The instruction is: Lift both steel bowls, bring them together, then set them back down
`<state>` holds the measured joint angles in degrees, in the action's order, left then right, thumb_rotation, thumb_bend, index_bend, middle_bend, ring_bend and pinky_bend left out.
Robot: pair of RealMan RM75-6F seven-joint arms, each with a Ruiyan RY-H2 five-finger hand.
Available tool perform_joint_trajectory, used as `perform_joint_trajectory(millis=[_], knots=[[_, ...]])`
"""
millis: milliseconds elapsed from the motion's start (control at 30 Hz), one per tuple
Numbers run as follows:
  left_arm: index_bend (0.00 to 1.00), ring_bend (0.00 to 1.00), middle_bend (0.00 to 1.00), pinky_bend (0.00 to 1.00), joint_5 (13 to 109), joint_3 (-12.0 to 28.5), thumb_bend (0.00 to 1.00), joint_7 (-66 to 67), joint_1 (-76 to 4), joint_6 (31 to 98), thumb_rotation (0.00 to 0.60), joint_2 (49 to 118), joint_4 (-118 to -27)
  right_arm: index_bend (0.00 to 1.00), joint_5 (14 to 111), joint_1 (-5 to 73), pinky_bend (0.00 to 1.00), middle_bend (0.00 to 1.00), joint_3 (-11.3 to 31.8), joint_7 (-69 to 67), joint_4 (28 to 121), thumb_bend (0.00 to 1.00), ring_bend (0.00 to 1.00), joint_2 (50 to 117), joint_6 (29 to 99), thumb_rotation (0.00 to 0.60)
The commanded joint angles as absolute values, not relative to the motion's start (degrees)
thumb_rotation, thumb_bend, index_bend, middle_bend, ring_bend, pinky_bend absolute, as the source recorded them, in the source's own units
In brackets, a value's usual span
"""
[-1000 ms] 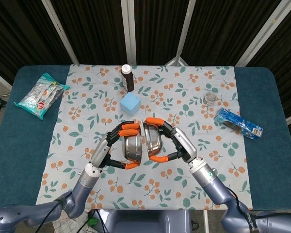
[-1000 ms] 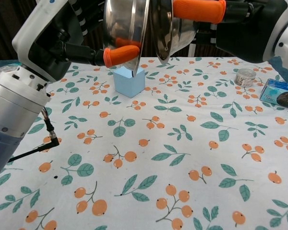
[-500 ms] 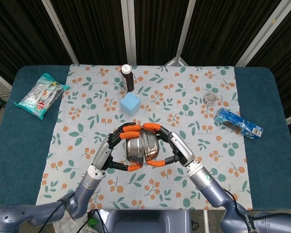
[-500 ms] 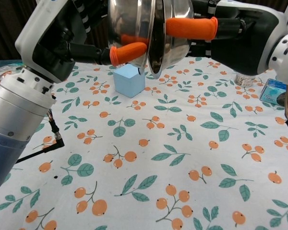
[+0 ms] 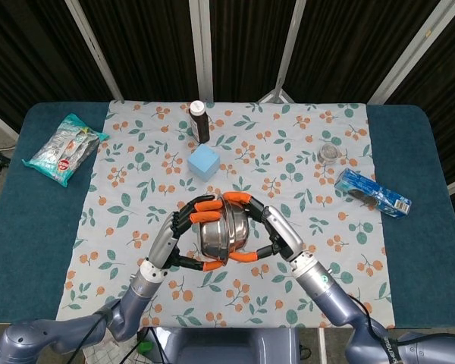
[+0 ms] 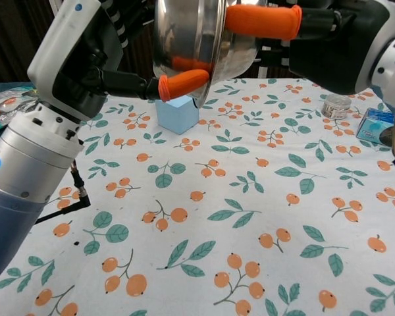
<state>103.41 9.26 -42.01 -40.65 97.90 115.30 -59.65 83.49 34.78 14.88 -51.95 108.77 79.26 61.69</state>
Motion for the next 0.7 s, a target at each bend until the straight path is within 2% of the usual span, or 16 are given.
perform_joint_trajectory(millis=[33, 267, 700], knots=[[0.35, 0.13, 0.22, 0.27, 103.64, 9.18, 0.01, -41.63, -40.26, 98.83, 0.600, 114.28, -60.67, 0.45, 83.13, 34.35, 0.42, 0.29, 15.33, -52.50, 108.70, 0.10, 0.43, 78.30, 62.28, 0.600], [0.35, 0.13, 0.22, 0.27, 103.01, 8.49, 0.01, -41.67, -39.52, 98.88, 0.600, 112.63, -62.45, 0.45, 83.16, 34.06, 0.42, 0.29, 15.50, -53.62, 109.01, 0.10, 0.43, 76.91, 62.54, 0.600], [0.35, 0.13, 0.22, 0.27, 103.26, 8.04, 0.01, -41.06, -40.24, 98.73, 0.600, 113.79, -62.17, 0.45, 83.36, 34.54, 0.42, 0.29, 14.91, -52.73, 108.88, 0.10, 0.43, 76.98, 62.09, 0.600]])
